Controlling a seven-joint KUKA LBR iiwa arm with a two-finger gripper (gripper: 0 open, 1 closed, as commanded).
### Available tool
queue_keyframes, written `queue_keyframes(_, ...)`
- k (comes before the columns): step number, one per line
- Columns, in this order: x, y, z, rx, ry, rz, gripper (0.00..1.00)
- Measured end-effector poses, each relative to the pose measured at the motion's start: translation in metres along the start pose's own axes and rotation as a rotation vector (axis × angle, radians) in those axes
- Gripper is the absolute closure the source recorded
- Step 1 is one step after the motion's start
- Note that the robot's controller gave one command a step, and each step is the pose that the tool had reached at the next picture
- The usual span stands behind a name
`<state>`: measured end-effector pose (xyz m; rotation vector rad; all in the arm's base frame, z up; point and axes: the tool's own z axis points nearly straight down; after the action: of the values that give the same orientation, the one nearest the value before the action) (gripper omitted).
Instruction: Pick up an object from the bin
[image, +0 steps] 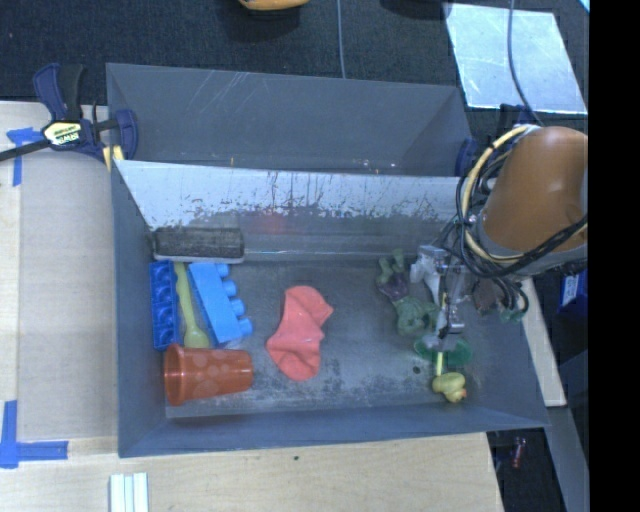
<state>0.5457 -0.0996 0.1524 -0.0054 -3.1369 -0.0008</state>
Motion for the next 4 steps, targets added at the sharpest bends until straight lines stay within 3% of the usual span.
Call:
queue_keyframes(1, -0.002, 0.0, -0.005, 0.001, -0.008, -0.003, 0.0)
queue_keyframes(2, -0.034, 0.053, 0.028, 0.002, -0.013, -0.078, 0.0)
queue_keyframes(3, -0.034, 0.086, 0.037, 0.003, -0.013, 0.033, 0.0)
queue_keyframes(4, -0.061, 0.15, 0.07, 0.002, -0.017, -0.093, 0.0)
